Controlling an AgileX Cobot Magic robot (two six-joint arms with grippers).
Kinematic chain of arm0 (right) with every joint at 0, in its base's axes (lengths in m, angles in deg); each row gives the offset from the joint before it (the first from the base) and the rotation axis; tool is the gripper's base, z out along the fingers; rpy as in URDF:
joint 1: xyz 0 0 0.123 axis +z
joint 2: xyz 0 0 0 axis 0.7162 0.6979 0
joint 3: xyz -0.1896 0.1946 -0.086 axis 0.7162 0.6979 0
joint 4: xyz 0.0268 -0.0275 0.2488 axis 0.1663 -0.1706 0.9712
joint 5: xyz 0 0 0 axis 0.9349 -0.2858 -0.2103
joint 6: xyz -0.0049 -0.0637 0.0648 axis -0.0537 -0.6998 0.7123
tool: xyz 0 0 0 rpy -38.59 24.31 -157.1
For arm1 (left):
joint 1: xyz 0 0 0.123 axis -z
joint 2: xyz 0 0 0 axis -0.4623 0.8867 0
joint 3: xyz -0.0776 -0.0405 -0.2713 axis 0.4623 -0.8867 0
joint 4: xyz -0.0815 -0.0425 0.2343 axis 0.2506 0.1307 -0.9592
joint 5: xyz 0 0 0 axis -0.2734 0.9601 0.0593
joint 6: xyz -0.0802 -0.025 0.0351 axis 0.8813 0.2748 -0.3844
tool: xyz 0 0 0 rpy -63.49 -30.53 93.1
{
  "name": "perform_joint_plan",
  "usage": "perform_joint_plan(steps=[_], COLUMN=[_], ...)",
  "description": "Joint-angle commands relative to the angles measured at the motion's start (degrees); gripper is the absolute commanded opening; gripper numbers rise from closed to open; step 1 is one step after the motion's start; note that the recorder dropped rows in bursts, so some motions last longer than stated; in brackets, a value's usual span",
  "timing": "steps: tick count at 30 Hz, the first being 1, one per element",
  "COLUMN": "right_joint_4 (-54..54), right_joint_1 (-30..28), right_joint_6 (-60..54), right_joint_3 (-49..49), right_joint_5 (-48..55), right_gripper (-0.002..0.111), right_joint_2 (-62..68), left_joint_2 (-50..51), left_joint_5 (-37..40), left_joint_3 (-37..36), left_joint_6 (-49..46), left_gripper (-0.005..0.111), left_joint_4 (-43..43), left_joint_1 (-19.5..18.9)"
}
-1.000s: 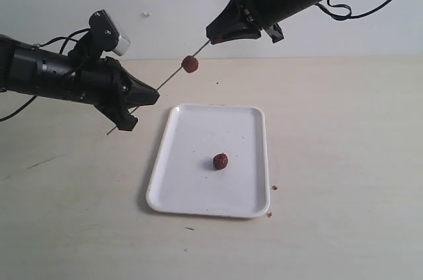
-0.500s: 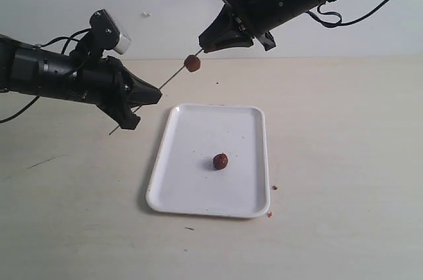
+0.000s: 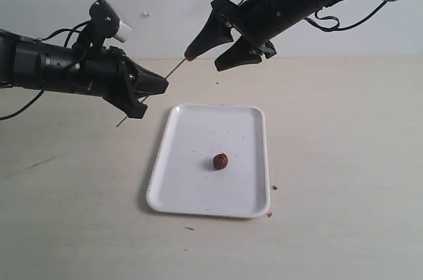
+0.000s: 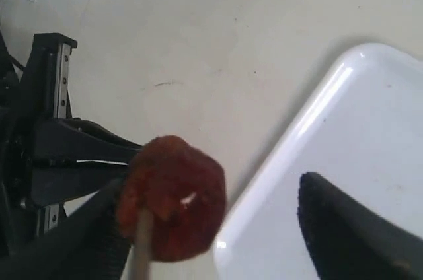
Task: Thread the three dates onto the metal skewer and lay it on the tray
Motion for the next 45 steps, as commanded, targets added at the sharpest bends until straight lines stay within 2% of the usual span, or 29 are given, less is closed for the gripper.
perform_joint_plan(steps=[1, 10, 17, 20, 23, 25, 26, 27, 30, 31, 36, 40, 45], right_joint_4=[-2.37, -10.9, -14.14, -19.53, -26.44, -33.04, -33.3, -33.41, -39.83, -45.41, -51.27, -52.95, -48.39], right_joint_1=[0.06, -1.23, -3.3, -3.3, -1.34, 1.69, 2.58, 4.72, 10.41, 13.04, 18.04, 18.04, 18.04], right_joint_6=[-0.24, 0.4, 0.78, 0.91, 0.91, 1.26, 1.26, 1.26, 1.26, 1.86, 4.91, 5.43, 5.32], right_joint_3=[0.22, 0.22, 0.22, 0.22, 0.22, 0.22, 0.22, 0.22, 0.22, 0.22, 2.99, 9.75, 12.49], right_joint_5=[0.19, 0.19, 0.19, 0.19, 0.19, 0.19, 0.19, 0.19, 0.19, 0.19, 0.19, 0.19, -1.34], right_gripper=[0.068, 0.068, 0.068, 0.068, 0.068, 0.067, 0.066, 0.065, 0.064, 0.064, 0.064, 0.064, 0.064], right_joint_2=[-0.59, -4.49, -7.2, -7.47, -7.47, -7.25, -7.22, -7.12, -7.0, -6.26, -3.28, -3.28, -3.16], left_joint_2=[-0.5, -0.5, -0.5, -0.5, -0.5, -0.74, -1.09, -1.75, -3.47, -4.65, -8.05, -8.56, -8.56], left_joint_5=[-0.91, -3.66, -11.55, -13.29, -13.8, -13.8, -13.69, -12.73, -8.4, -6.2, -5.11, -5.84, -5.93], left_joint_3=[0.34, 0.34, 0.34, 0.34, 0.34, 0.34, 0.34, 0.34, 0.34, 0.34, 0.34, 0.34, 0.34], left_joint_6=[0.16, 1.09, 7.01, 11.62, 20.89, 33.44, 37.63, 44.8, 56.52, 59.72, 67.97, 70.63, 71.06], left_gripper=[0.0, 0.0, 0.0, 0.0, 0.0, 0.0, 0.0, 0.0, 0.0, 0.0, 0.0, 0.0, 0.0], left_joint_4=[1.3, 1.41, 2.61, 0.73, -6.82, -18.61, -22.54, -30.42, -42.47, -45.72, -53.76, -54.77, -54.77], left_joint_1=[0.27, 0.27, 0.27, 0.27, 0.27, 0.27, 0.27, 0.16, -0.22, -0.46, -0.72, -2.11, -2.11])
